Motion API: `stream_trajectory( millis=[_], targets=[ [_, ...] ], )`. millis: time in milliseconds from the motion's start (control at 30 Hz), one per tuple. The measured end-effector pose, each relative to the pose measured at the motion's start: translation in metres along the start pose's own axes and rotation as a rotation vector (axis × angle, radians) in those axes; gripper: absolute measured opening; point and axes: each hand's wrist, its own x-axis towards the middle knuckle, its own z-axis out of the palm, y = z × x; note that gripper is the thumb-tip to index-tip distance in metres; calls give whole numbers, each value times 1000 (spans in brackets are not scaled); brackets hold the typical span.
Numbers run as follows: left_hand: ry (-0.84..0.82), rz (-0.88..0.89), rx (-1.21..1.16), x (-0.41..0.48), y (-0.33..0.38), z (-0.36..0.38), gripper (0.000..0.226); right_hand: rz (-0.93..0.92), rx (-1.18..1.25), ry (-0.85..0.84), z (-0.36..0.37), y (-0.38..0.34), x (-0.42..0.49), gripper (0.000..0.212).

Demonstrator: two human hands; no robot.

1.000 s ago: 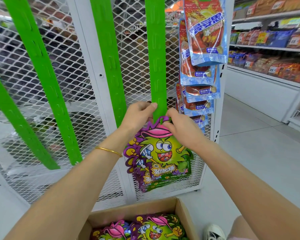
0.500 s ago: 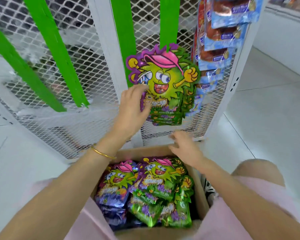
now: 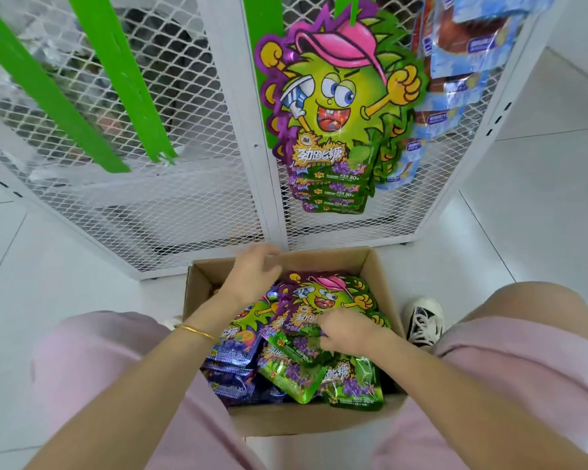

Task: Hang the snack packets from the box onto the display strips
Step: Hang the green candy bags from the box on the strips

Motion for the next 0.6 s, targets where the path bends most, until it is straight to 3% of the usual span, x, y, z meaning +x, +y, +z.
stream_trajectory(
  millis=[100,200,267,333,400,467,533,600],
  targets=[
    [-137,-129,-72,-3,0,13,35,36,-101,89,-8,-6,-5,8],
    [-259,-392,-251,-5,-4,29,20,38,-125,408,-23,-5,-16,8],
    [-306,-634,-590,-7,1,33,31,14,-101,585,-36,-7,-28,6],
    [-395,-791,-998,-7,5,36,39,-58,-146,658,-46,-10,-40,13],
    [-439,-793,-1154,-7,11,34,24,-177,-106,625,-47,-9,-51,24],
    [-465,-720,-1095,-7,13,29,12,-228,124,547,-54,-4,-63,35],
    [-515,-638,-1003,-8,11,19,28,-74,474,601,-63,9,-67,33],
    [-580,-535,-965,-9,7,7,37,216,570,772,-78,26,-63,39]
  ],
)
